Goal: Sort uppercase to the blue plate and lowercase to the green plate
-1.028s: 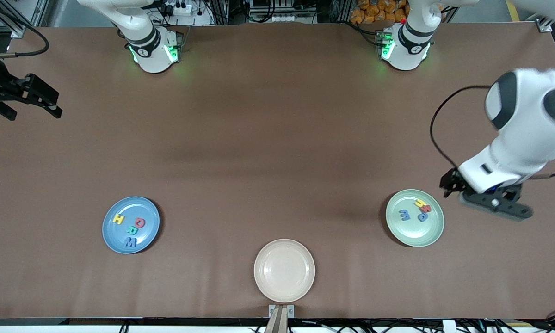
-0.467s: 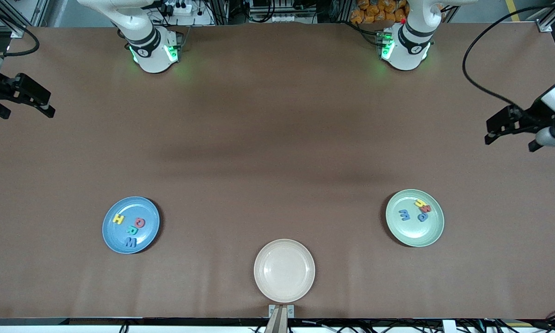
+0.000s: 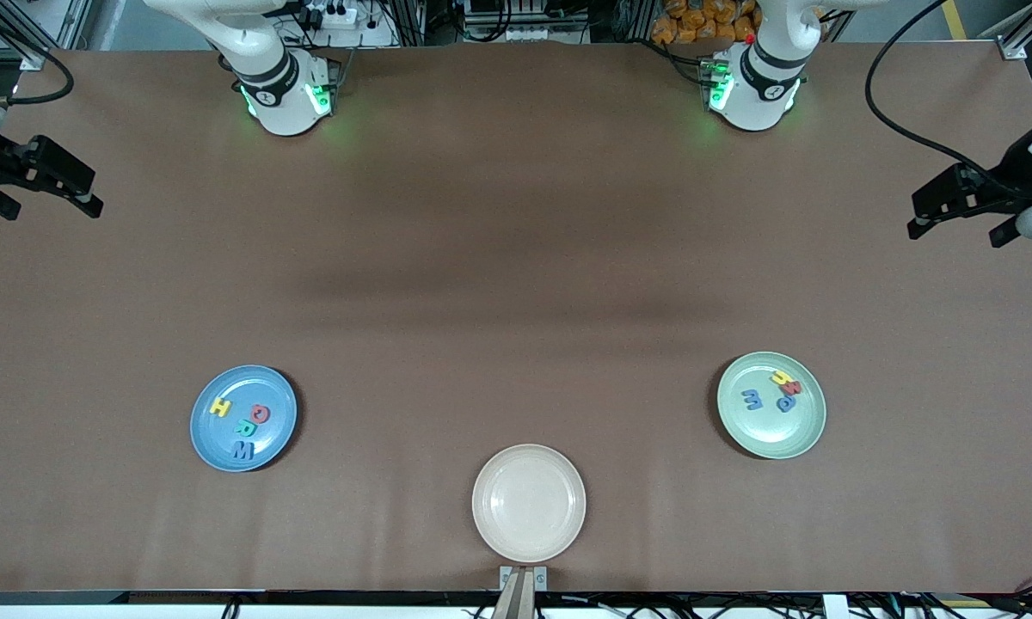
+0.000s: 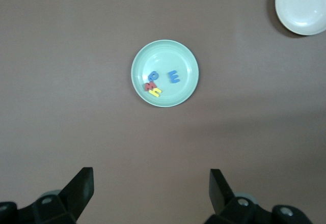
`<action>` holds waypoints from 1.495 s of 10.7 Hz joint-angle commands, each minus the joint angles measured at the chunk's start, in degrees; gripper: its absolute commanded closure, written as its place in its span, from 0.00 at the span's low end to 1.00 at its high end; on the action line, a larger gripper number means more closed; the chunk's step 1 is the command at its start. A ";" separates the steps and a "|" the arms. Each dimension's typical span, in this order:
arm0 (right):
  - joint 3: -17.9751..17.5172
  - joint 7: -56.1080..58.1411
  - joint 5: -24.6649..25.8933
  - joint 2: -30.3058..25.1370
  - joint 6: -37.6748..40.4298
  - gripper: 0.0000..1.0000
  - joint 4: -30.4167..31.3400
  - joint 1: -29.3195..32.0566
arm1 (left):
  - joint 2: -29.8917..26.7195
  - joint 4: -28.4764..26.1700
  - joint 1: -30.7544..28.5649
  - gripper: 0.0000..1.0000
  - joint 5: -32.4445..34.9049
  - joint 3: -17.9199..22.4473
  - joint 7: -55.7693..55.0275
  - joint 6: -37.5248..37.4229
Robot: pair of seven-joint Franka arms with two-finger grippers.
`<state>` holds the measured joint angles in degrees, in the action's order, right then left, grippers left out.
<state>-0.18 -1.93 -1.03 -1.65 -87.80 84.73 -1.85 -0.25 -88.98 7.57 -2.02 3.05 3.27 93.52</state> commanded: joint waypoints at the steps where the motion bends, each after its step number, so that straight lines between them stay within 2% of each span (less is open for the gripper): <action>1: -0.52 -0.62 -0.73 -1.07 0.52 0.00 0.35 0.80 | -0.36 -0.15 0.16 0.00 0.34 -2.95 -1.07 -0.97; 3: -0.61 -0.71 -0.73 -0.98 0.52 0.00 0.26 0.71 | -0.36 -0.23 0.42 0.00 3.33 -4.19 -1.24 -0.88; 12: -0.61 -0.62 -0.47 -0.89 0.35 0.00 0.43 0.71 | -0.19 -0.32 0.16 0.00 3.34 -3.40 -1.59 -2.98; 16: -0.70 -0.62 -0.38 -0.81 0.09 0.00 0.43 0.71 | -0.71 0.20 0.16 0.00 3.34 -3.40 -5.02 -3.95</action>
<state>-0.26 -1.93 -1.03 -1.66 -87.80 84.69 -1.85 -0.10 -89.18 7.59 0.22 -0.37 -0.38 90.80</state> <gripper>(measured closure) 0.000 0.000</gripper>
